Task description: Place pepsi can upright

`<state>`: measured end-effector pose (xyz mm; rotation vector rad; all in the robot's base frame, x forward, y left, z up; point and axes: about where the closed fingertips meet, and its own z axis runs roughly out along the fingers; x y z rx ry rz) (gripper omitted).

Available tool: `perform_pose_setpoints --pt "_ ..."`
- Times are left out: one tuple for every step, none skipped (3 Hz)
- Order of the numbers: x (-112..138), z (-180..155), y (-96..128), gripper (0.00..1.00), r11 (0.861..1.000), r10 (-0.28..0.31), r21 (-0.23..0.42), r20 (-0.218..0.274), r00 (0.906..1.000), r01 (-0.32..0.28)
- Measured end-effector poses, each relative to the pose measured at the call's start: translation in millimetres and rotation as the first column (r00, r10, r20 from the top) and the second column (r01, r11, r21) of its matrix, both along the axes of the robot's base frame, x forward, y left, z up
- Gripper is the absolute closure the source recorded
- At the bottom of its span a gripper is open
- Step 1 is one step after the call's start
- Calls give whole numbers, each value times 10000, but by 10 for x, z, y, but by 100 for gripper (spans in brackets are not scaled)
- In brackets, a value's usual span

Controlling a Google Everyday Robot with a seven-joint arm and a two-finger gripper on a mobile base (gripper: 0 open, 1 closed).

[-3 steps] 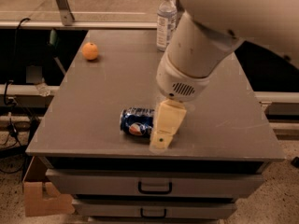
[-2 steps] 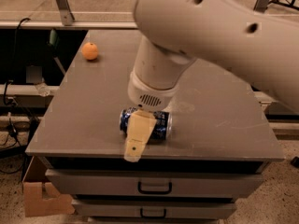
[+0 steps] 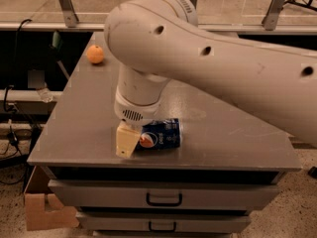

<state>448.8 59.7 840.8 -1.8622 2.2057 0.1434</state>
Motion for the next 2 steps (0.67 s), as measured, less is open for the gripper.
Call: perform_pose_setpoints --pt "97 37 14 63 9992 -374 144 46 9993 373" --pt "222 276 -81 86 9938 -641 934 309 9975 610"
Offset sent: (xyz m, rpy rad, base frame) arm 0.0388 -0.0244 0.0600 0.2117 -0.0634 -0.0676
